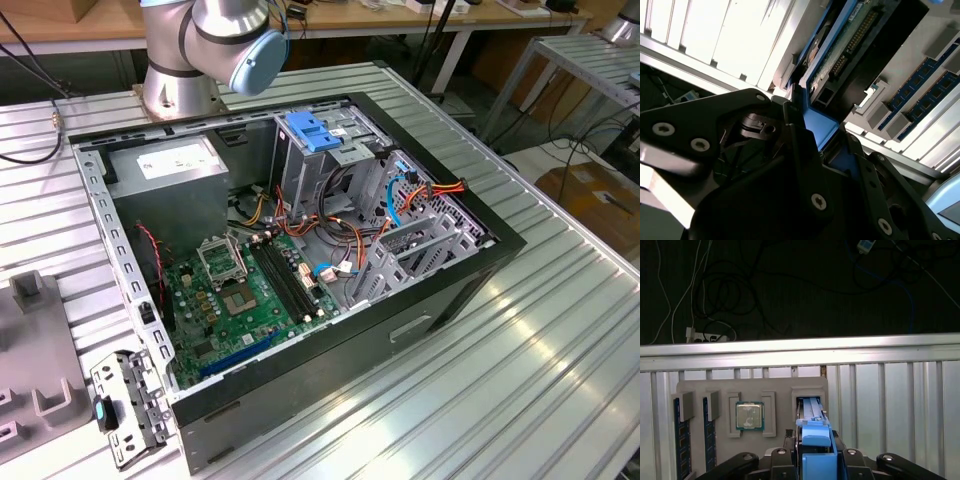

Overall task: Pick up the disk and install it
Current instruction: 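Pick up the disk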

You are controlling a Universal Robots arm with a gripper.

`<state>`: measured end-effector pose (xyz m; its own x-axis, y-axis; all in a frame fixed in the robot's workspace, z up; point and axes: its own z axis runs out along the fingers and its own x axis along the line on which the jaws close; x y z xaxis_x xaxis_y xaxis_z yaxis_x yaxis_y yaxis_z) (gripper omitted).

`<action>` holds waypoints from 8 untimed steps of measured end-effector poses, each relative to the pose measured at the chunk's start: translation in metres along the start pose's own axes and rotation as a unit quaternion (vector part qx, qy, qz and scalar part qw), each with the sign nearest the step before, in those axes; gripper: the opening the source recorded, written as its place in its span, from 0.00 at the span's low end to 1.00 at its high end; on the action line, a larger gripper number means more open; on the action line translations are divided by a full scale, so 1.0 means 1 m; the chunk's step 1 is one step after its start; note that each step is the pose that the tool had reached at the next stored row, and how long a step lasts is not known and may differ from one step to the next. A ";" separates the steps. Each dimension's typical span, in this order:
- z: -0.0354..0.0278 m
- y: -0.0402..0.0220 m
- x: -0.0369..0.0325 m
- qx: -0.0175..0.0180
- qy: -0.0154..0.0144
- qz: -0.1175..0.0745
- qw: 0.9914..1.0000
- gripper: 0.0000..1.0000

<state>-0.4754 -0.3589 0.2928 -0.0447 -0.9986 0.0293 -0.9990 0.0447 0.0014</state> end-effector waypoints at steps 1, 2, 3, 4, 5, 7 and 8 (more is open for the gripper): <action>0.0000 0.0000 0.0000 0.000 0.000 0.000 1.000 0.37; 0.0001 0.0000 0.0000 0.000 0.000 0.000 1.000 0.37; 0.0001 0.0000 0.0000 0.000 0.000 0.000 1.000 0.37; 0.0001 0.0000 0.0000 0.000 0.000 0.000 1.000 0.37; 0.0002 0.0000 0.0000 0.000 0.000 0.000 1.000 0.37; 0.0002 0.0000 0.0000 0.001 0.000 0.000 1.000 0.37; 0.0001 0.0000 0.0000 0.001 0.000 0.000 1.000 0.37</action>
<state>-0.4755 -0.3589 0.2926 -0.0447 -0.9986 0.0295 -0.9990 0.0447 0.0002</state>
